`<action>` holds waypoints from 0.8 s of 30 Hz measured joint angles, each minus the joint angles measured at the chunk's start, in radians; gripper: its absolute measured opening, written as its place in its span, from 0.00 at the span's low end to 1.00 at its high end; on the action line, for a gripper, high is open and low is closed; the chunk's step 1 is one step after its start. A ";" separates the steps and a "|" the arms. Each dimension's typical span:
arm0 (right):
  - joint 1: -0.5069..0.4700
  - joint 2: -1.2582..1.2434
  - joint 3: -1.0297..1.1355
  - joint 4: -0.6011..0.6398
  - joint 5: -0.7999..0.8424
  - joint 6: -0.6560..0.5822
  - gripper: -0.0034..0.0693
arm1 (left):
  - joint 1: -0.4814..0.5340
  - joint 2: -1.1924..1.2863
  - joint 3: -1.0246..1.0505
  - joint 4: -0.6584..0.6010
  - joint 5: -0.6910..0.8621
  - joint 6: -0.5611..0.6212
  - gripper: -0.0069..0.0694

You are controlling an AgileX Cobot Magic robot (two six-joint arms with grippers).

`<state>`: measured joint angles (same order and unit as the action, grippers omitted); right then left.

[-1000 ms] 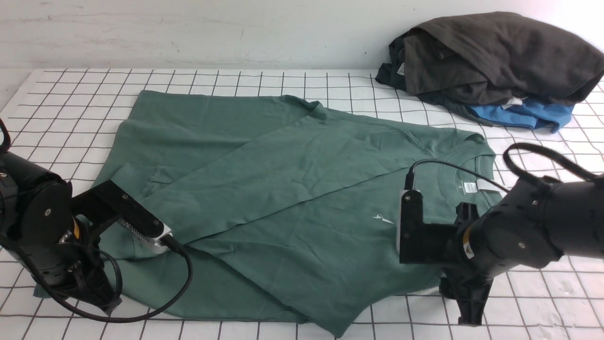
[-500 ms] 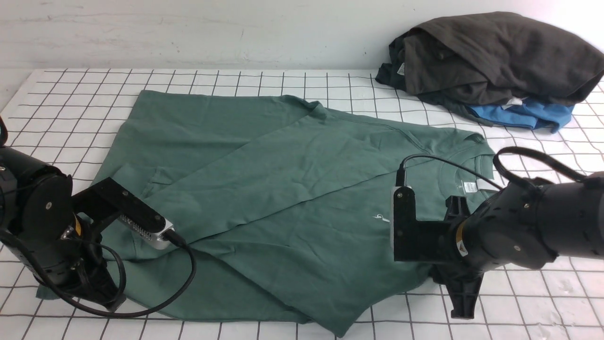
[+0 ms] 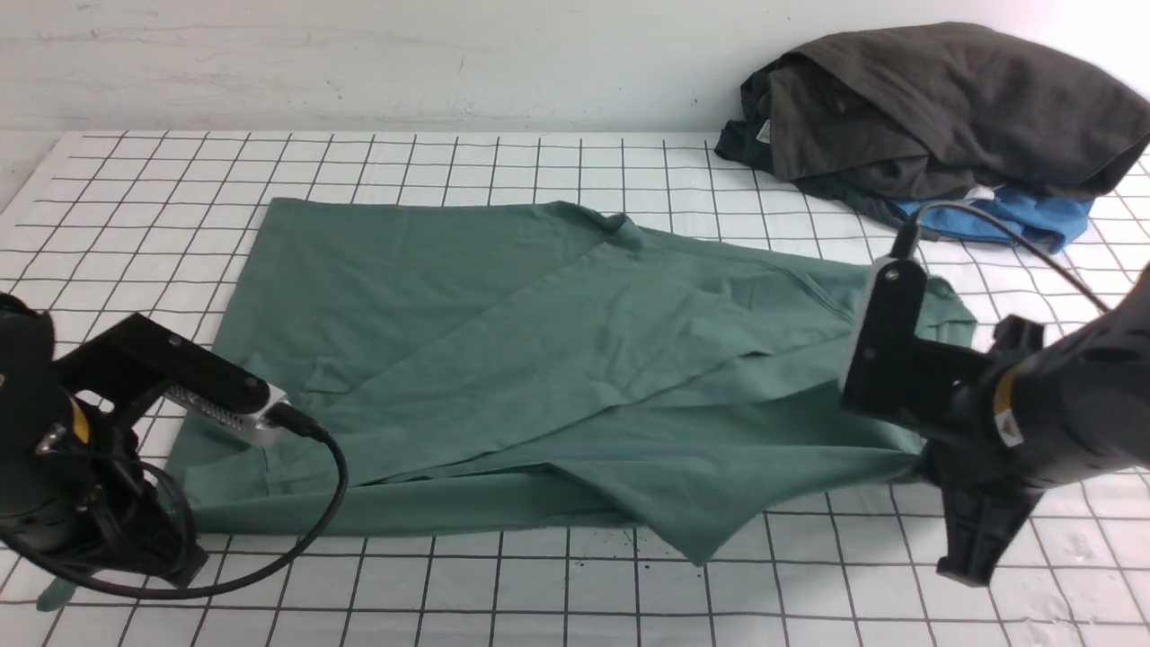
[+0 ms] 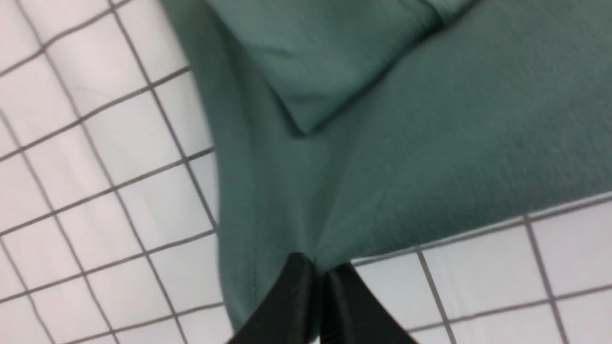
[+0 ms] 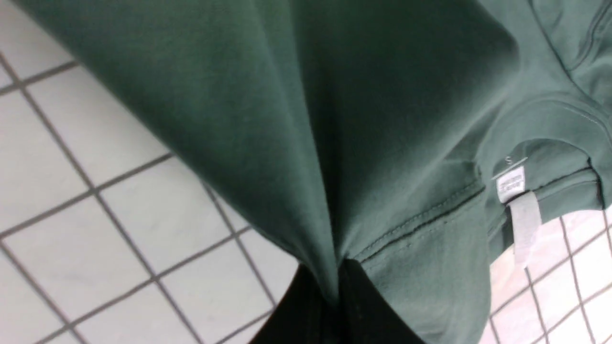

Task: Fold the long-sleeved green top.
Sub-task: Use both arms to drag the lower edge of the fabric forward and fold it over the upper edge

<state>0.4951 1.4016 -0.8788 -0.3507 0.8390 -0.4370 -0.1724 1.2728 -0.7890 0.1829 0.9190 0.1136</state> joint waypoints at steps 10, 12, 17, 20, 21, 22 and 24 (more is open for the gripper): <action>-0.035 -0.084 0.000 -0.114 -0.124 0.034 0.05 | 0.022 -0.099 -0.134 0.021 -0.031 -0.114 0.09; -0.102 -0.042 0.000 -0.172 -0.313 0.078 0.05 | 0.042 -0.015 -0.236 0.035 -0.087 -0.133 0.09; -0.209 0.146 -0.092 -0.221 -0.513 0.165 0.05 | 0.052 0.256 -0.520 0.074 -0.173 -0.131 0.09; -0.233 0.263 -0.182 -0.226 -0.533 0.178 0.05 | 0.053 0.421 -0.660 0.091 -0.185 -0.130 0.09; -0.242 0.333 -0.239 -0.229 -0.534 0.182 0.05 | 0.053 0.536 -0.751 0.107 -0.185 -0.130 0.09; -0.245 0.384 -0.281 -0.231 -0.534 0.182 0.05 | 0.054 0.594 -0.817 0.117 -0.185 -0.130 0.09; -0.249 0.472 -0.357 -0.234 -0.523 0.184 0.05 | 0.055 0.709 -0.940 0.129 -0.177 -0.130 0.09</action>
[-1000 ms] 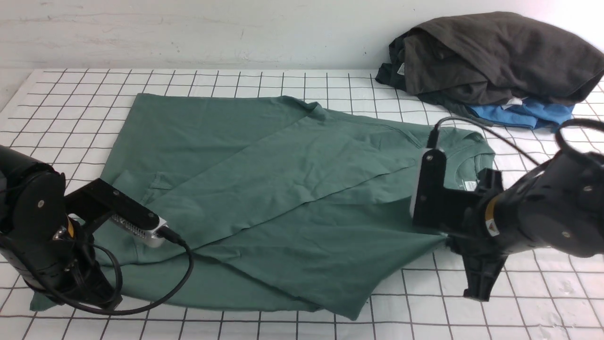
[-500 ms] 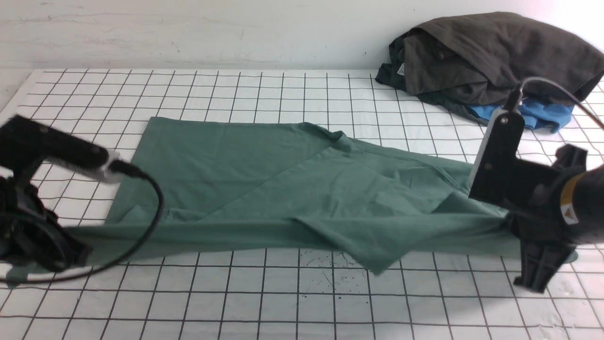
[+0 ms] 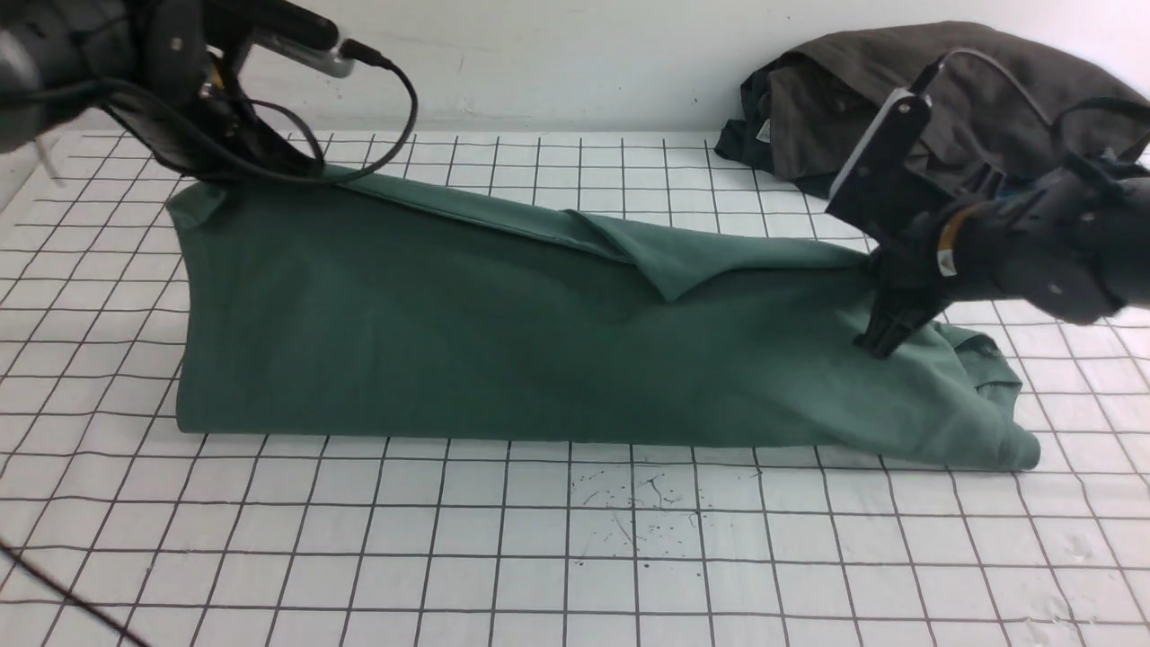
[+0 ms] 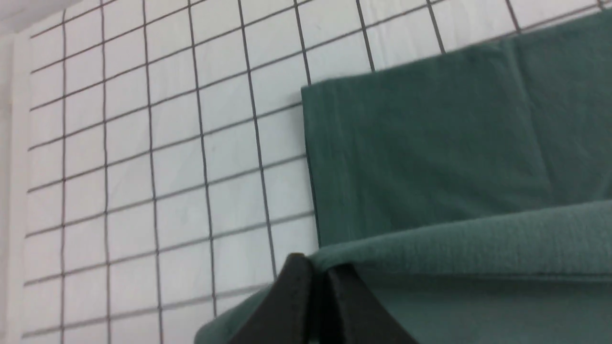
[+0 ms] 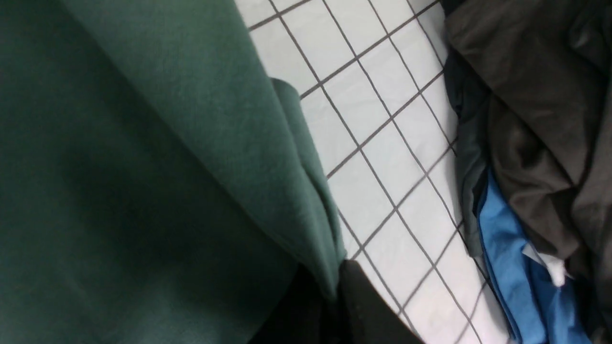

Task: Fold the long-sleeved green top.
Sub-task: Use both arms to drag the lower edge of the fabric forward and fold it over the upper edge

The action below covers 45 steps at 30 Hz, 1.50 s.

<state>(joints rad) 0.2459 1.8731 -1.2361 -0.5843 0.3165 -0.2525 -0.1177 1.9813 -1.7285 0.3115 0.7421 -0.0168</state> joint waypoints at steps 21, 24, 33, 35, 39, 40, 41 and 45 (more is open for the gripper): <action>-0.020 0.250 -0.441 0.181 0.406 0.154 0.41 | 0.023 0.631 -0.946 -0.148 0.402 0.063 0.65; -0.012 0.250 -0.584 0.347 0.563 0.131 0.34 | 0.015 0.614 -0.961 -0.186 0.491 0.127 0.63; 0.011 0.369 -0.683 0.986 0.749 -0.325 0.03 | -0.037 0.612 -0.938 -0.407 0.505 0.153 0.29; 0.017 0.412 -0.683 0.993 0.748 -0.353 0.03 | -0.066 0.612 -0.936 -0.425 0.506 0.173 0.22; 0.024 0.477 -0.683 1.005 0.660 -0.369 0.03 | -0.125 0.612 -0.936 -0.440 0.507 0.212 0.10; 0.029 0.481 -0.683 1.004 0.603 -0.372 0.03 | -0.138 0.612 -0.936 -0.443 0.507 0.218 0.09; 0.030 0.490 -0.683 1.007 0.543 -0.372 0.03 | -0.145 0.612 -0.936 -0.443 0.507 0.220 0.08; 0.035 0.518 -0.683 1.046 0.313 -0.332 0.03 | -0.154 0.612 -0.936 -0.447 0.508 0.223 0.08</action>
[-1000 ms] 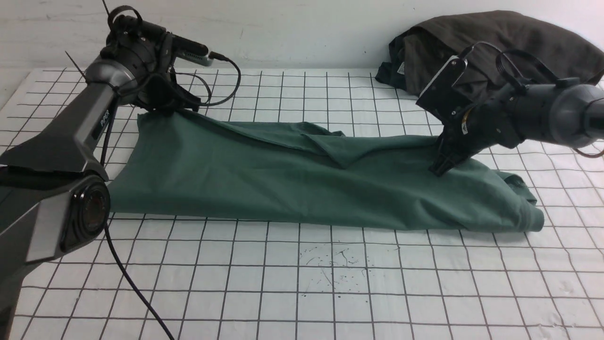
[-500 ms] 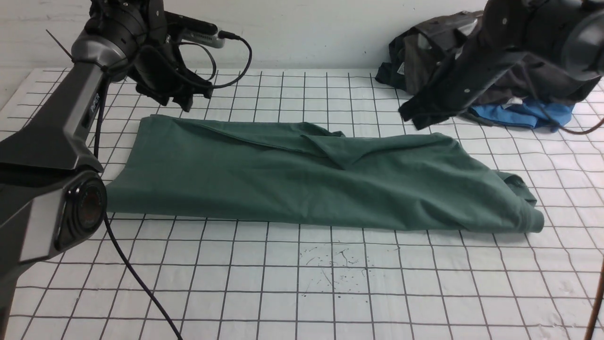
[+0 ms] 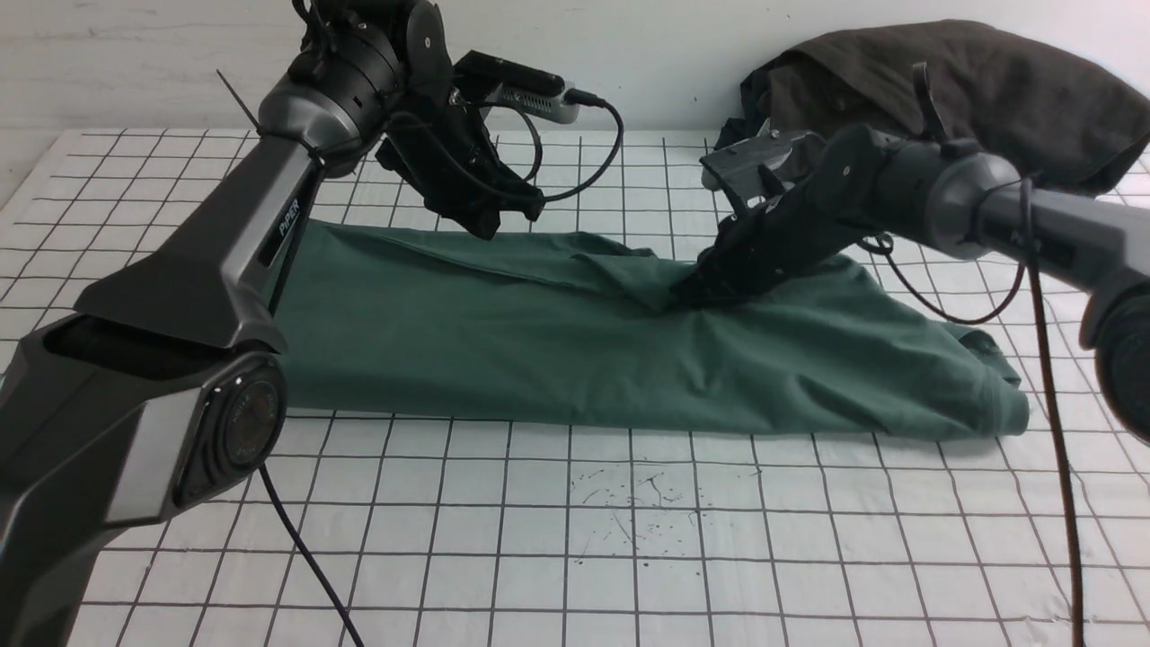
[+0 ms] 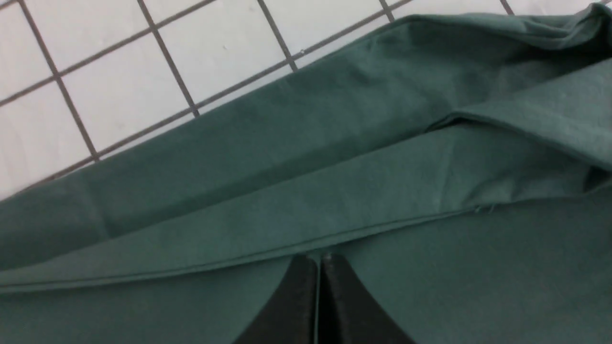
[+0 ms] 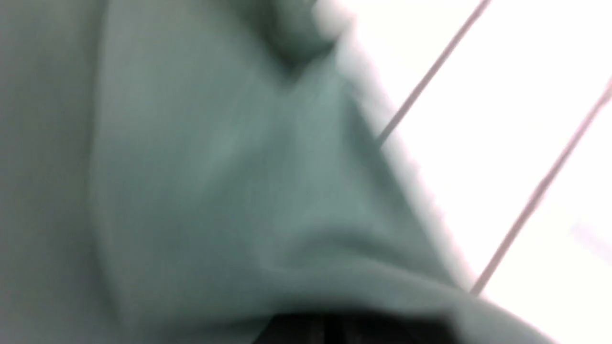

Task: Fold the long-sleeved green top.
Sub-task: Use both arms to drag the lower edge of the fabric forward and fold it over the upper edge, then use the right arm to clamp the right edge of the fabric

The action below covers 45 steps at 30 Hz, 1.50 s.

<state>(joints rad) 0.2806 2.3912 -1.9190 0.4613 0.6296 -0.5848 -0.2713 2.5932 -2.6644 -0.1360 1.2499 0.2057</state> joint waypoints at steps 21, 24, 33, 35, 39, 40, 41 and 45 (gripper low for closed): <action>-0.163 -0.165 -0.018 -0.289 0.546 0.160 0.03 | 0.013 -0.098 0.004 0.025 0.005 0.003 0.08; -0.232 -0.158 0.055 -0.315 0.587 0.196 0.03 | 0.013 -0.190 0.004 0.025 0.005 0.003 0.08; -0.388 -0.193 0.110 -0.362 0.593 0.368 0.04 | 0.013 -0.670 0.394 0.119 0.005 0.018 0.08; -0.403 -0.234 0.110 -0.341 0.593 0.369 0.04 | 0.019 -0.815 0.598 0.173 0.004 0.020 0.08; -0.402 -0.299 0.110 -0.267 0.593 0.334 0.07 | 0.053 -1.046 0.946 0.213 0.001 -0.002 0.08; -0.402 -0.316 0.109 -0.234 0.595 0.312 0.12 | 0.082 -1.154 1.102 0.220 -0.028 -0.028 0.08; -0.402 -0.317 0.109 -0.228 0.597 0.308 0.12 | 0.086 -1.168 1.139 0.220 -0.032 -0.036 0.08; -0.402 -0.319 0.138 -0.219 0.597 0.300 0.38 | 0.168 -1.456 1.485 0.222 -0.175 -0.117 0.08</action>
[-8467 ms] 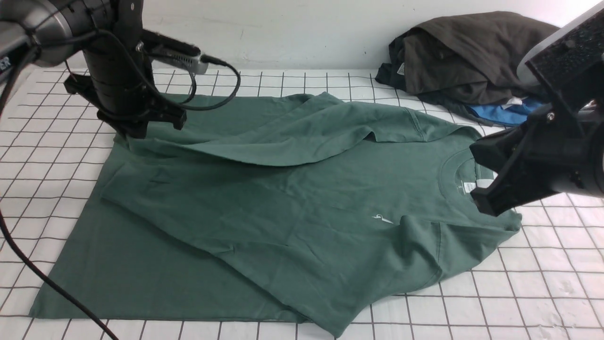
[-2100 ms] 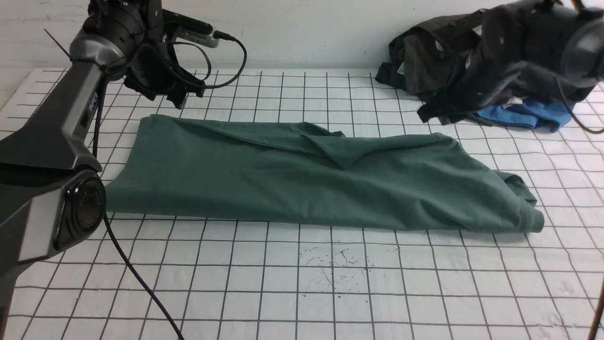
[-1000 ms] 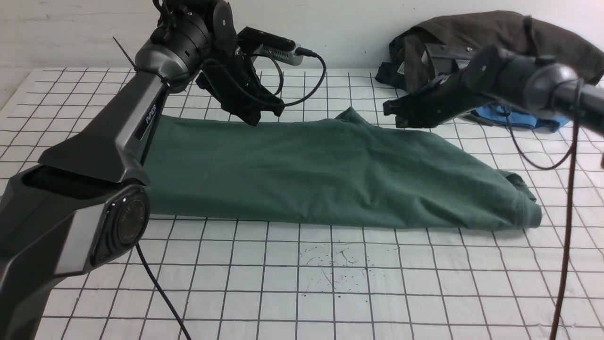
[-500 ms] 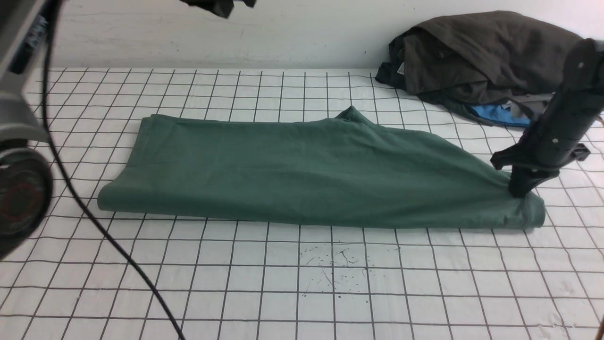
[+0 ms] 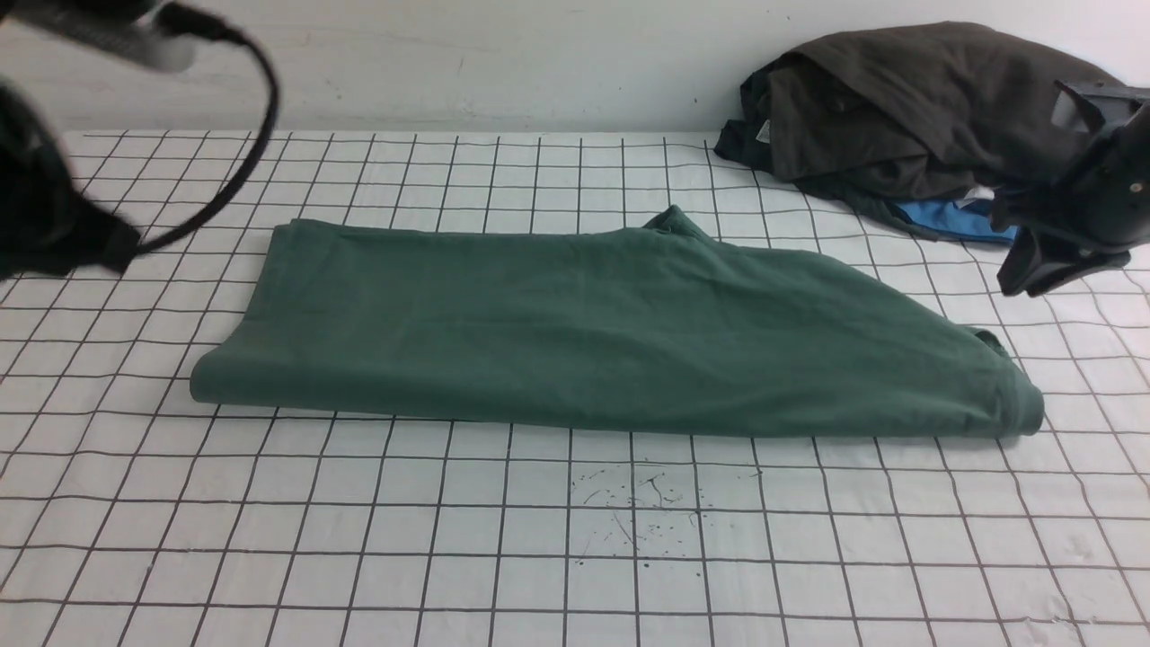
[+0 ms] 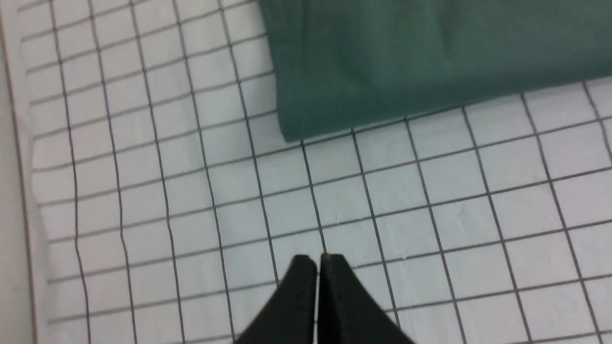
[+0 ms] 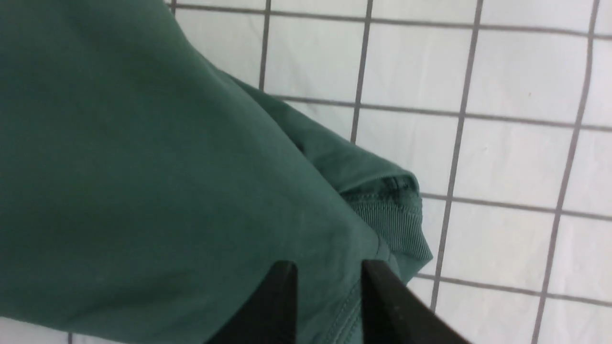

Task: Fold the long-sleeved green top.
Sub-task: Use the right arm to clamp the right edge of the fabric, then use the right arm to drag the right edge of the fabric to the left and folds it over the left edge

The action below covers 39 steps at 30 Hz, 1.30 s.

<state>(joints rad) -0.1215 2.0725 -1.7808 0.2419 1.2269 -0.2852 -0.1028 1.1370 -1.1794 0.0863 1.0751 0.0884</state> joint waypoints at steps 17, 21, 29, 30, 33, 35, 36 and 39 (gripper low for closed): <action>0.000 0.141 0.084 -0.046 -0.074 0.113 0.72 | 0.021 -0.233 0.446 -0.017 -0.340 -0.038 0.08; 0.000 0.143 0.082 -0.039 -0.074 0.114 0.50 | 0.021 -0.163 0.446 -0.052 -0.373 -0.038 0.08; 0.000 0.095 0.083 -0.042 -0.069 0.043 0.11 | 0.021 -0.131 0.446 -0.086 -0.372 -0.038 0.08; 0.000 0.077 0.079 -0.069 -0.064 0.037 0.11 | 0.021 -0.131 0.446 -0.086 -0.372 -0.038 0.08; -0.012 0.028 0.038 -0.188 -0.026 0.043 0.11 | 0.021 -0.141 0.445 -0.086 -0.365 -0.038 0.08; -0.034 0.000 -0.008 -0.252 -0.001 0.079 0.11 | 0.021 -0.151 0.445 -0.100 -0.359 -0.038 0.08; -0.047 -0.011 -0.037 -0.268 0.006 0.103 0.11 | 0.021 -0.156 0.445 -0.104 -0.357 -0.038 0.08; -0.076 -0.044 -0.121 -0.252 0.016 0.159 0.11 | 0.021 -0.171 0.445 -0.121 -0.350 -0.038 0.08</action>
<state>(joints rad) -0.1970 2.0289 -1.9022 -0.0101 1.2428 -0.1257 -0.0823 0.9661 -0.7340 -0.0346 0.7255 0.0503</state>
